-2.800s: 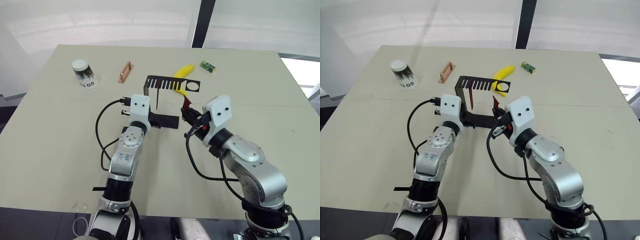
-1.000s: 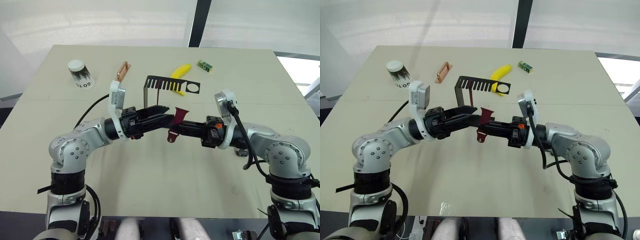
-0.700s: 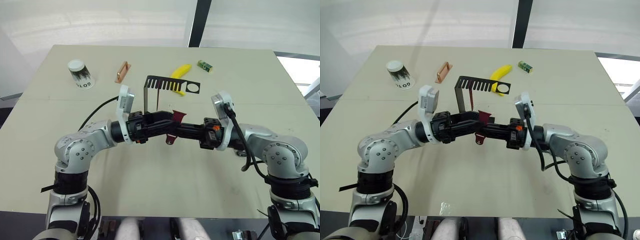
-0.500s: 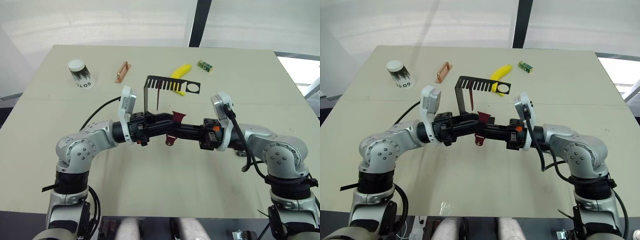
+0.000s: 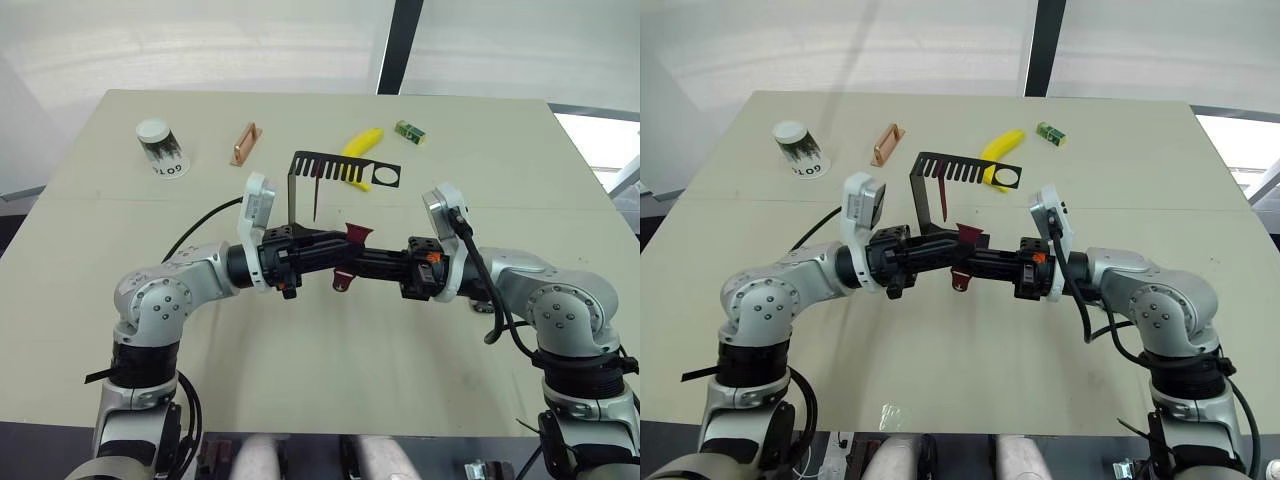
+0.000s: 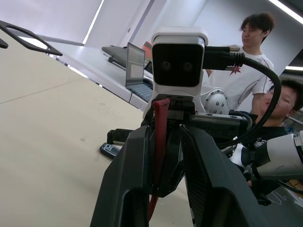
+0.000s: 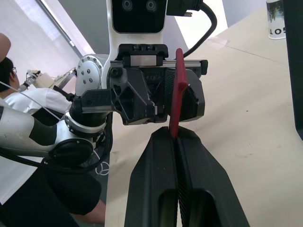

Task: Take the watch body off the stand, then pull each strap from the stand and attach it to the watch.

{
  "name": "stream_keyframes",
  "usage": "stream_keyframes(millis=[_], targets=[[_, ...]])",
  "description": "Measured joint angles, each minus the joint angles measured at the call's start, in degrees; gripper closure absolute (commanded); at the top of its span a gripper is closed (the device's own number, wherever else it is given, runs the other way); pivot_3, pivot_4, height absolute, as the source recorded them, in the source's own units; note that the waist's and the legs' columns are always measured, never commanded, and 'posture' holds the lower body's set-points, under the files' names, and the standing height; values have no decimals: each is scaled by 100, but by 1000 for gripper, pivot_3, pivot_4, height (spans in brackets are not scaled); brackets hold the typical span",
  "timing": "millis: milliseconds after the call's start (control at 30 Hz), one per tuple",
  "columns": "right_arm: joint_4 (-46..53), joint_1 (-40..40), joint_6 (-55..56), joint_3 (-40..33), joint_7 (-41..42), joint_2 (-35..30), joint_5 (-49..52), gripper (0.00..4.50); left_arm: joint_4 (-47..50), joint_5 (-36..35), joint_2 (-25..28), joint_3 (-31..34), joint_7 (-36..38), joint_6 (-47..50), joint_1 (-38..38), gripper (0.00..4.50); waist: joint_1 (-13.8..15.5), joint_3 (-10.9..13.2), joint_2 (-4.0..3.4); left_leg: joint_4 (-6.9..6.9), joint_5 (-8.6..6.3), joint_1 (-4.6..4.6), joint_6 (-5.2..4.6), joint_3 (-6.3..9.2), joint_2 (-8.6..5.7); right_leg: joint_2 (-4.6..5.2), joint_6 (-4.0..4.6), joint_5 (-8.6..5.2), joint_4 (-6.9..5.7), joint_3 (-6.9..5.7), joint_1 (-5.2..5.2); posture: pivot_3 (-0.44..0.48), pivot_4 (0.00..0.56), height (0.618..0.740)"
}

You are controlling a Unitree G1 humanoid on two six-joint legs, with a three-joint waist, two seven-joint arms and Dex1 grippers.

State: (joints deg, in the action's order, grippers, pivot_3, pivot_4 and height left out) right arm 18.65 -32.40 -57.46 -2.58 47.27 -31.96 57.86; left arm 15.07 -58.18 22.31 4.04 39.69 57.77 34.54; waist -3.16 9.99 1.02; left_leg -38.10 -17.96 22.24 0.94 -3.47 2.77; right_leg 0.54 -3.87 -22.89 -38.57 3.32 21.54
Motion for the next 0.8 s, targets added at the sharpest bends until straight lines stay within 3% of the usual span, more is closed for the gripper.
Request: stream_keyframes(millis=[800], targets=[[-6,-23,-47,-20,-11,-23,291,4500,-18,-103,-204,26,-114,-33,-3,3387,3,0,0,-1,0,0,0,0,0,0,0,0,1,0,0,0,150,740]])
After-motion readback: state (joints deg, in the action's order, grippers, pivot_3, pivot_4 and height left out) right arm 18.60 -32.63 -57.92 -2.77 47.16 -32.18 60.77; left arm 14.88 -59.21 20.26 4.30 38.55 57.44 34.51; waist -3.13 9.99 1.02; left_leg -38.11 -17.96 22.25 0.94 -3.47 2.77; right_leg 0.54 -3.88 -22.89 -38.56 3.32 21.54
